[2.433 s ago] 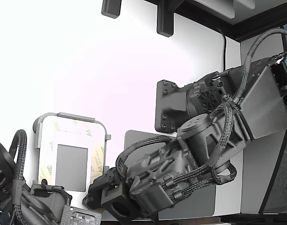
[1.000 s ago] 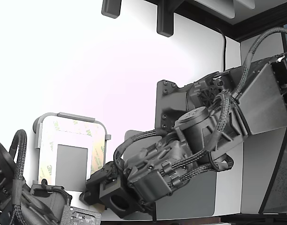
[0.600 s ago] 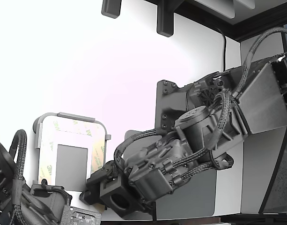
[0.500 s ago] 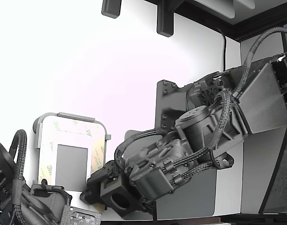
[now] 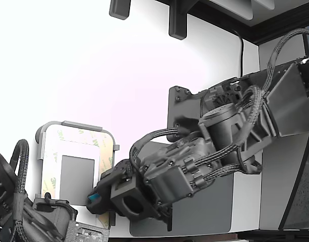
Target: Peel off protective film from adhesive tape.
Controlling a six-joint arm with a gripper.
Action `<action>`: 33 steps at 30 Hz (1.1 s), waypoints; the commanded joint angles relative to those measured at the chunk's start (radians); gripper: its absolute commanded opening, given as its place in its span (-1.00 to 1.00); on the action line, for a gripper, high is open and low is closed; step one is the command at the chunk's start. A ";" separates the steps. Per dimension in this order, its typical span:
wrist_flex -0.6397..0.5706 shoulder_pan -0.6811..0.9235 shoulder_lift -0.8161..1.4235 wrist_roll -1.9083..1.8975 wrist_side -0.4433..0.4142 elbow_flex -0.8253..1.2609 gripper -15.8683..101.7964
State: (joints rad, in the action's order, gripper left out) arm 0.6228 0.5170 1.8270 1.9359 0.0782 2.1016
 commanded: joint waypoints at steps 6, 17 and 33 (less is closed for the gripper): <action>0.241 -0.015 0.225 -0.067 -0.078 -0.041 0.95; 0.411 -0.169 0.380 -0.359 -0.020 -0.040 0.96; 0.255 -0.670 0.805 -1.859 0.130 0.242 0.97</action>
State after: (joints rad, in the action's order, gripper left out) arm 0.8713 -0.1043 2.5587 0.5323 0.2178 2.3301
